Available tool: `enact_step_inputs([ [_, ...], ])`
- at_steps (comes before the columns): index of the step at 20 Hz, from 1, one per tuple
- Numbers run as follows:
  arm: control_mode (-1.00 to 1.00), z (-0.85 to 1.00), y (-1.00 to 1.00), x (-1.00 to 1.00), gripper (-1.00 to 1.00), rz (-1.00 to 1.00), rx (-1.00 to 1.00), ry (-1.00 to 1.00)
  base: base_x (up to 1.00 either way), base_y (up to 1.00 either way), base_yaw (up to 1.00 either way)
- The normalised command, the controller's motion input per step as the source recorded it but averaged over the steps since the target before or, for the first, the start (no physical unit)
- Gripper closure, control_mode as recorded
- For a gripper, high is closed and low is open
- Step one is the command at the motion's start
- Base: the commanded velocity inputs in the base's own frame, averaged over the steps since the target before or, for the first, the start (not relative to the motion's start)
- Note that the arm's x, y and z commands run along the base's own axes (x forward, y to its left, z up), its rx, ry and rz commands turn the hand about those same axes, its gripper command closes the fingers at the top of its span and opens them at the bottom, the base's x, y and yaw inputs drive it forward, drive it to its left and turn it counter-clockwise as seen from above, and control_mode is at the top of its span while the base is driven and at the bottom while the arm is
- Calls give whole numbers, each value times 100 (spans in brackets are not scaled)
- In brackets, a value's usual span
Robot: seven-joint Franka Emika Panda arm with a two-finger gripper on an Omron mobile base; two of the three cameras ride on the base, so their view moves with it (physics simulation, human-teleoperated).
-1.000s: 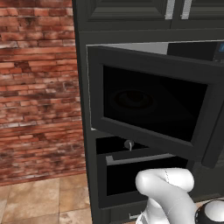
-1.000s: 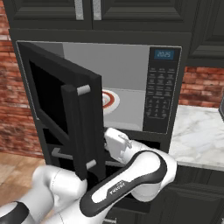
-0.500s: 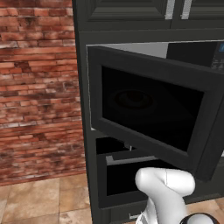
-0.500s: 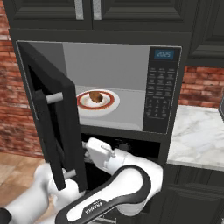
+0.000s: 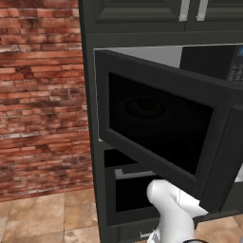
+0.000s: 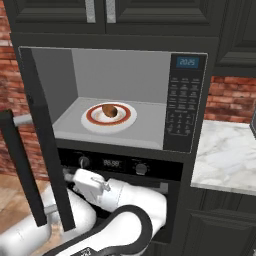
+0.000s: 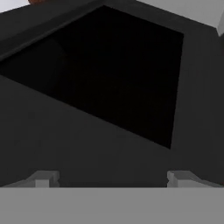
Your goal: Retrieve the reheated potato from the microwave, then place the potato, cheese, and condiment on the cutting board.
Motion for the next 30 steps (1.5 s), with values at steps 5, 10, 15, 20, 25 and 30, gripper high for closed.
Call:
enact_step_inputs([
  [5, -100, 0, 54, -31, -100, 17, 0, 1, 0, 0, 0],
  [10, -100, -1, 57, -29, -100, 14, 1, 0, 0, 0, 0],
  [15, -100, 0, 60, -18, -100, 3, 5, 0, 0, 0, 0],
  [20, -100, 0, 64, -9, -100, 0, 5, 2, 0, 0, 0],
  [25, -100, 0, 68, -9, -100, -1, 3, 1, 0, 0, 0],
  [30, -100, 0, 72, -9, -100, 0, 0, 2, 0, 0, 0],
])
